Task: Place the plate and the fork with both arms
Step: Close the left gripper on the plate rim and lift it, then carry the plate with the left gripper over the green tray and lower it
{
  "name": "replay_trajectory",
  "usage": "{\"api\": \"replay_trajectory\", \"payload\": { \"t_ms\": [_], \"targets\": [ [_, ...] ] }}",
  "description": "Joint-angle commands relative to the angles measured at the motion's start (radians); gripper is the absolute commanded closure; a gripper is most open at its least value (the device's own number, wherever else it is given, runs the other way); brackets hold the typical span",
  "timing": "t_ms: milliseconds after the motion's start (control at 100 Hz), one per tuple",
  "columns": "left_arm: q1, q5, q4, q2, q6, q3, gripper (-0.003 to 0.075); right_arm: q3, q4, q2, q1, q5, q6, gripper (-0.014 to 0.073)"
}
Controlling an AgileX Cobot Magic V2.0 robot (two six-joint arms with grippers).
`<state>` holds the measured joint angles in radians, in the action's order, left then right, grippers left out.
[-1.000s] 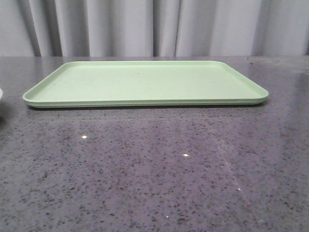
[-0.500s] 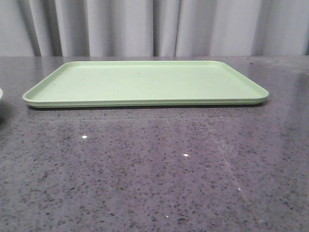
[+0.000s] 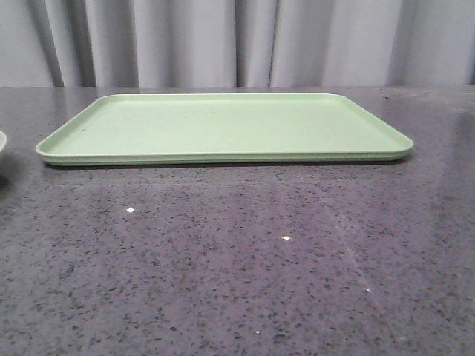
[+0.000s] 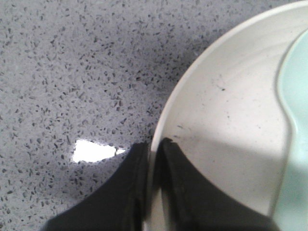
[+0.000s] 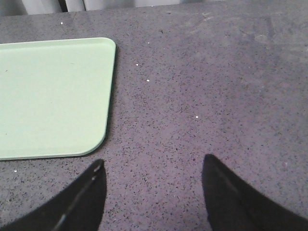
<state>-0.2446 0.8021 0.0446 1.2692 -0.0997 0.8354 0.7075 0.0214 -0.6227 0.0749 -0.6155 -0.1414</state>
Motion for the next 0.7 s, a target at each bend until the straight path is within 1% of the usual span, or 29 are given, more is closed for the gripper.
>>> {"api": "replay_trajectory", "payload": {
  "t_ms": [0,180,270,370,480,540,690],
  "targets": [
    [-0.002,-0.007,0.010,-0.017,-0.007,0.021,0.0741,0.038,-0.004,-0.007,-0.001,0.069,0.009,0.0144],
    [-0.004,0.011,-0.001,-0.047,0.003,0.021,0.0741,0.038,-0.004,-0.007,-0.001,0.069,0.009,0.0144],
    [-0.027,0.019,-0.017,-0.079,0.017,0.021,0.0741,0.038,-0.004,-0.007,-0.001,0.069,0.009,0.0144],
    [-0.080,0.021,-0.087,-0.123,0.077,0.021,0.0741,0.038,-0.004,-0.007,-0.001,0.061,0.009,0.0144],
    [-0.141,0.027,-0.221,-0.169,0.159,0.023,0.0741,0.038,-0.004,-0.007,-0.001,0.053,0.009,0.0144],
    [-0.153,0.034,-0.275,-0.187,0.190,0.030,0.0741,0.038,-0.004,-0.007,-0.001,0.052,0.009,0.0144],
    [-0.153,0.063,-0.307,-0.214,0.202,0.094,0.0741,0.038,-0.004,-0.007,-0.001,0.046,0.009,0.0144]
  ]
}}
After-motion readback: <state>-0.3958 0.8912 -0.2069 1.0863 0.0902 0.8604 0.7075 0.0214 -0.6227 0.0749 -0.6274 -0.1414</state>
